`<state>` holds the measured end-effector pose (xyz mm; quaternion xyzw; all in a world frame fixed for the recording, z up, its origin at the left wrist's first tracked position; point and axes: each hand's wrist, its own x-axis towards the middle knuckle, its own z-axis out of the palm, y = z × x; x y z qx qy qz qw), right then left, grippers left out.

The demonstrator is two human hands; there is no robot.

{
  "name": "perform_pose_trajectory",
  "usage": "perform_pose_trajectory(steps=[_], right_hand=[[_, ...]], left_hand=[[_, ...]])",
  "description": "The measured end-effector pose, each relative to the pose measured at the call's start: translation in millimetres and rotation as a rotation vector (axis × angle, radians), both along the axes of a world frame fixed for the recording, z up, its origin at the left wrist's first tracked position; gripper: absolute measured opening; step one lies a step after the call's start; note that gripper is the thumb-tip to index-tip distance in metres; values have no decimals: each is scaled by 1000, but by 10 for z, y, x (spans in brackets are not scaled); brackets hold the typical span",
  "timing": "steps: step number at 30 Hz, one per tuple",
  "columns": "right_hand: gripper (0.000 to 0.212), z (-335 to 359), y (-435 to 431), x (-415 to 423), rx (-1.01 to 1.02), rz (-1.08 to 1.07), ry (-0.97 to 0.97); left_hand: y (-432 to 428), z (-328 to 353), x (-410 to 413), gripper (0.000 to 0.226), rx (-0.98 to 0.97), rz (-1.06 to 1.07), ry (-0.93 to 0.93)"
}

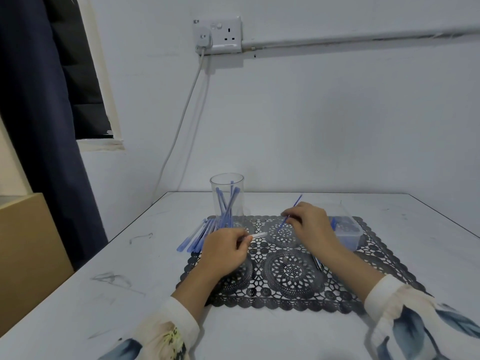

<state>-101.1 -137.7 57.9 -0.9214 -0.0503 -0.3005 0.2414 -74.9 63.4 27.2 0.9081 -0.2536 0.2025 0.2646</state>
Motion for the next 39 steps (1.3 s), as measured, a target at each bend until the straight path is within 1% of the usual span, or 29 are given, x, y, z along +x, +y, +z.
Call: perform_pose_trajectory(steps=[3, 4, 6, 8, 11, 13, 16, 22, 28, 34, 35, 38, 39], right_hand=[[11, -179, 14, 6, -157, 50, -192], [13, -227, 13, 7, -198, 71, -240], [23, -296, 10, 0, -295, 101, -300], [38, -342, 0, -4, -365, 110, -338], [62, -375, -32, 2, -380, 79, -338], [66, -368, -48, -2, -414, 51, -357], [64, -349, -66, -11, -466, 22, -380], [68, -385, -92, 17, -463, 9, -360], [66, -417, -91, 37, -483, 46, -440], [63, -424, -123, 63, -474, 2, -469], [62, -436, -128, 74, -478, 6, -480], [45, -461, -116, 89, -510, 40, -527], [45, -464, -108, 88, -520, 45, -530]], left_hand=[[-2, 5, -1, 25, -7, -4, -2], [-1, 8, 0, 25, -10, -3, 0], [-3, 9, 2, 24, -13, 0, 3], [-4, 10, 2, 24, -10, 3, -2], [2, 11, 6, 24, -7, 5, 0], [5, 12, 11, 24, -7, 8, 7], [9, 18, 16, 24, -13, 11, 8], [20, 10, 37, 23, -21, 15, -6], [4, 12, 25, 24, -7, 2, -14], [13, 21, 14, 23, -23, 0, -14], [13, 19, 15, 23, -26, 0, -17], [8, 15, 16, 23, -21, -5, -20], [5, 15, 16, 23, -15, -7, -22]])
